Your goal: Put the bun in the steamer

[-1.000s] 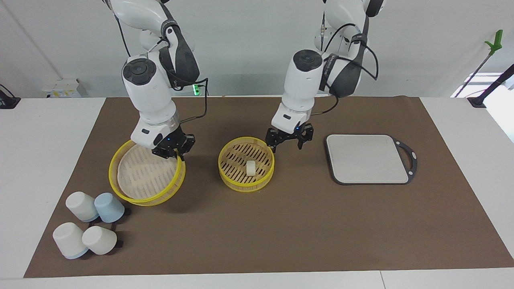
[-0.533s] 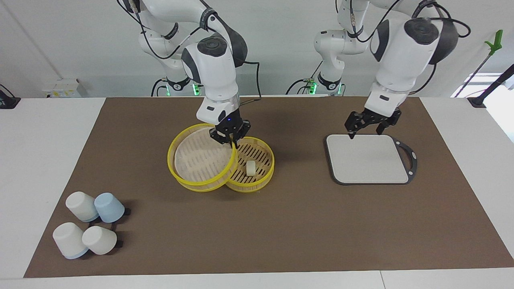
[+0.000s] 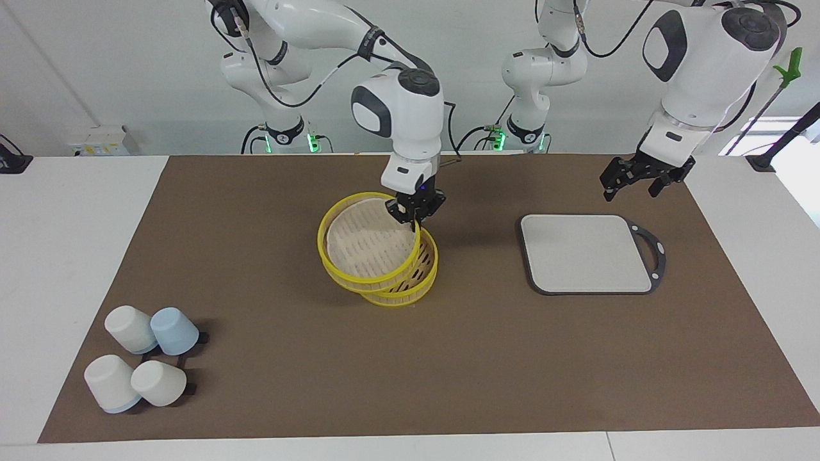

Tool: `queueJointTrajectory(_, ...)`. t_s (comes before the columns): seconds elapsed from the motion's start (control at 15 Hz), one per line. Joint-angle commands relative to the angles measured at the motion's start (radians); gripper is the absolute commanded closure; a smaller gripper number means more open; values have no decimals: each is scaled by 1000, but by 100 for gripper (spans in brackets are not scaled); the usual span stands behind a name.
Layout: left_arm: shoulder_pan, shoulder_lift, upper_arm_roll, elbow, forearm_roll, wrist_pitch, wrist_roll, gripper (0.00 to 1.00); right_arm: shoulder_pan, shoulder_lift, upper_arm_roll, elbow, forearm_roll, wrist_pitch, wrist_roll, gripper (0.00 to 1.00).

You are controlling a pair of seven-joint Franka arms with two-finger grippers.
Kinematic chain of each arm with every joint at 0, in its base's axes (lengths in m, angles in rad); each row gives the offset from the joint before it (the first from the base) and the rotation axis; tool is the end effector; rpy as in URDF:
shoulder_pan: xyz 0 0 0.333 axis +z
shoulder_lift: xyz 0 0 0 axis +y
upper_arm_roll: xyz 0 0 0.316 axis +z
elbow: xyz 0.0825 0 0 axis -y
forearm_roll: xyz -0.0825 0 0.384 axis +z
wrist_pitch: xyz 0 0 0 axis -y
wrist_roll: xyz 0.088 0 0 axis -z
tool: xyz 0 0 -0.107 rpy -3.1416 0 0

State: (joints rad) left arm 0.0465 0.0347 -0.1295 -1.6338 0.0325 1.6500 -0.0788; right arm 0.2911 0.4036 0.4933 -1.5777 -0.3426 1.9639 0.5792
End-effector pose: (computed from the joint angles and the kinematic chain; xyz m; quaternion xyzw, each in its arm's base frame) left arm 0.5680 -0.0428 0.5822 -0.9999 0.0035 0.0079 0.0146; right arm 0.5171 0.4259 0.4321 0.9868 0.1466 0.0553 0.0400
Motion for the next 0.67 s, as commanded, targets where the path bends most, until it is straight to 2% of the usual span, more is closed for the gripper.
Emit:
queueJointTrajectory(0.0, 19, -36, -1, -37, -32, -3, 16, 0, 14, 69, -4, 97, -39, -43, 37, 100)
queueJointTrajectory(0.27, -11, -36, 40, -35, -46, -6, 17, 0, -4, 78, -2, 97, -26, 70, 45, 100)
queueJointTrajectory(0.6, -10, -39, 45, -35, -60, -7, 43, 0, 11, 80, -2, 81, -26, 127, 106, 100)
